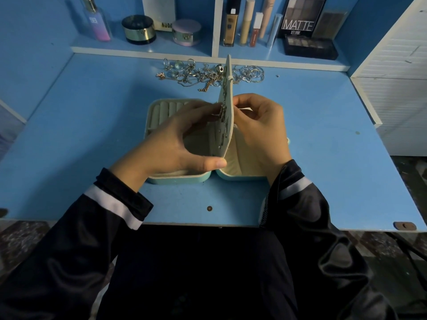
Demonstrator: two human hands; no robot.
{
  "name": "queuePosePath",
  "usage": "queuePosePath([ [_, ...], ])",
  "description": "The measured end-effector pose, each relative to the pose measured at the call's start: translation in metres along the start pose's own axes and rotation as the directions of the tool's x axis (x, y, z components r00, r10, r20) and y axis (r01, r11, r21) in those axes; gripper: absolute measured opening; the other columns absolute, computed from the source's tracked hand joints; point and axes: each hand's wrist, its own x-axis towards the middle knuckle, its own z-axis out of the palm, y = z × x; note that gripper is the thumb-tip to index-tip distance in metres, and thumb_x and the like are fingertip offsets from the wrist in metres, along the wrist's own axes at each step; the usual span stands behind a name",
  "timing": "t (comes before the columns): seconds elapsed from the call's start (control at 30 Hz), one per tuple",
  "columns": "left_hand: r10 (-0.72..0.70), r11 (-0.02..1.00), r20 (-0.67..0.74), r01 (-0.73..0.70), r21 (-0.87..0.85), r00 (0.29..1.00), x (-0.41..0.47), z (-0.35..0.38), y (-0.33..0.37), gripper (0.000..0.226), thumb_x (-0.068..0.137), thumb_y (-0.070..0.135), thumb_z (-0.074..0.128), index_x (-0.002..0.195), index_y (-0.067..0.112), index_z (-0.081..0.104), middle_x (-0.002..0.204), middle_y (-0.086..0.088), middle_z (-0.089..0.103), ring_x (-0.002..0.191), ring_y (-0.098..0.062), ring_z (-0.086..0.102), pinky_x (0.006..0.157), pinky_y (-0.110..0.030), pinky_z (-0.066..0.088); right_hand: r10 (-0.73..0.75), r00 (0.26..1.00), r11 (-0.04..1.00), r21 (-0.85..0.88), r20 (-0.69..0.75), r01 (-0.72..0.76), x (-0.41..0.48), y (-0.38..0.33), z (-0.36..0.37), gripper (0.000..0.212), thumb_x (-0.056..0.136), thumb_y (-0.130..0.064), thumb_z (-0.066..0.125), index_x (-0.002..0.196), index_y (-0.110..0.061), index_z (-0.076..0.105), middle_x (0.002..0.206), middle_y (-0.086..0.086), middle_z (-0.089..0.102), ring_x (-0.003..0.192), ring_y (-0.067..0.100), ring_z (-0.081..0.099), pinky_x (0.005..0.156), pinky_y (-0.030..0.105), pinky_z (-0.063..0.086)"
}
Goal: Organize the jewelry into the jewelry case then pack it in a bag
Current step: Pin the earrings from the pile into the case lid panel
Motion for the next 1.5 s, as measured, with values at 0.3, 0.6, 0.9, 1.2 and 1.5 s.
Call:
queuePosePath([
  [0.3, -0.01, 1.0, -0.009, 0.01, 0.024, 1.0, 0.0, 0.0, -0.001, 0.089, 0.058, 0.056, 0.08, 0.137, 0.033, 0.046, 0.139, 0.008, 0.048, 0.131, -0.004, 0.047, 0.113, -0.039, 0.039, -0.079, 0.997, 0.997, -0.03, -0.023, 0.078, 0.0, 0.002, 0.0, 0.01, 0.088, -0.003, 0.068, 0.093, 0.004, 0.071, 0.087, 0.01, 0.072, 0.077, 0.015, 0.071, 0.07, 0.023, 0.055],
  [0.6, 0.003, 0.996, -0.003, -0.002, 0.092, 1.0, 0.0, 0.0, 0.0, 0.092, 0.062, 0.059, 0.076, 0.143, 0.026, 0.047, 0.138, 0.008, 0.047, 0.132, -0.005, 0.045, 0.113, -0.04, 0.038, -0.098, 0.995, 0.991, -0.083, 0.029, 0.1, 0.0, -0.004, -0.013, 0.012, 0.087, -0.005, 0.068, 0.099, 0.0, 0.07, 0.092, 0.007, 0.073, 0.084, 0.012, 0.07, 0.079, 0.025, 0.056],
  [0.9, -0.021, 0.98, -0.012, 0.023, 0.195, 1.0, 0.0, 0.003, 0.006, 0.103, 0.058, 0.07, 0.067, 0.148, 0.028, 0.041, 0.136, 0.02, 0.04, 0.124, 0.019, 0.035, 0.102, -0.002, 0.028, -0.17, 0.985, 0.985, -0.025, 0.022, 0.17, -0.002, -0.035, -0.032, 0.024, 0.094, -0.011, 0.062, 0.115, 0.0, 0.064, 0.107, 0.004, 0.069, 0.098, 0.004, 0.065, 0.083, 0.017, 0.049],
  [1.2, -0.049, 0.948, -0.008, 0.049, 0.314, 0.999, 0.006, 0.007, 0.009, 0.11, 0.054, 0.081, 0.061, 0.15, 0.035, 0.033, 0.134, 0.028, 0.031, 0.127, 0.01, 0.032, 0.097, -0.007, 0.024, -0.139, 0.984, 0.986, -0.081, 0.113, 0.149, -0.004, -0.041, -0.038, 0.036, 0.095, -0.017, 0.06, 0.128, -0.002, 0.058, 0.122, 0.006, 0.066, 0.112, 0.009, 0.063, 0.095, 0.023, 0.049],
  [1.5, 0.036, 0.938, -0.035, -0.022, 0.347, 0.999, 0.014, 0.013, 0.001, 0.066, 0.096, 0.064, 0.032, 0.146, 0.023, 0.043, 0.14, 0.014, 0.04, 0.128, 0.004, 0.037, 0.108, -0.015, 0.028, -0.087, 0.984, 0.973, -0.198, 0.158, 0.118, -0.011, -0.037, -0.058, 0.039, 0.098, -0.023, 0.056, 0.133, -0.007, 0.056, 0.123, 0.001, 0.066, 0.114, 0.008, 0.062, 0.1, 0.028, 0.049],
])
